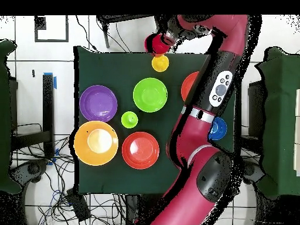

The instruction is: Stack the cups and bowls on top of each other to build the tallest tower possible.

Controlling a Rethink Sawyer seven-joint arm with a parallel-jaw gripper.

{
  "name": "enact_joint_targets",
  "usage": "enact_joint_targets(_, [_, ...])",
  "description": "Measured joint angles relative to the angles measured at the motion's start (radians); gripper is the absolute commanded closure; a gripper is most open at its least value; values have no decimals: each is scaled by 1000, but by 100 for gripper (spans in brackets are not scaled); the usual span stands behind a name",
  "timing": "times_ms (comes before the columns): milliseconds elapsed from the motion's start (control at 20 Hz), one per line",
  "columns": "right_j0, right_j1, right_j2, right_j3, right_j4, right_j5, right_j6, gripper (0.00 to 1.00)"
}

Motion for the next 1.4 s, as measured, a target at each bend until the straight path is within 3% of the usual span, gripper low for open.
enact_joint_targets(950, [2, 18, 130, -49, -151, 0, 0, 100])
enact_joint_targets(1400, [2, 21, 160, -52, -184, 0, 0, 100])
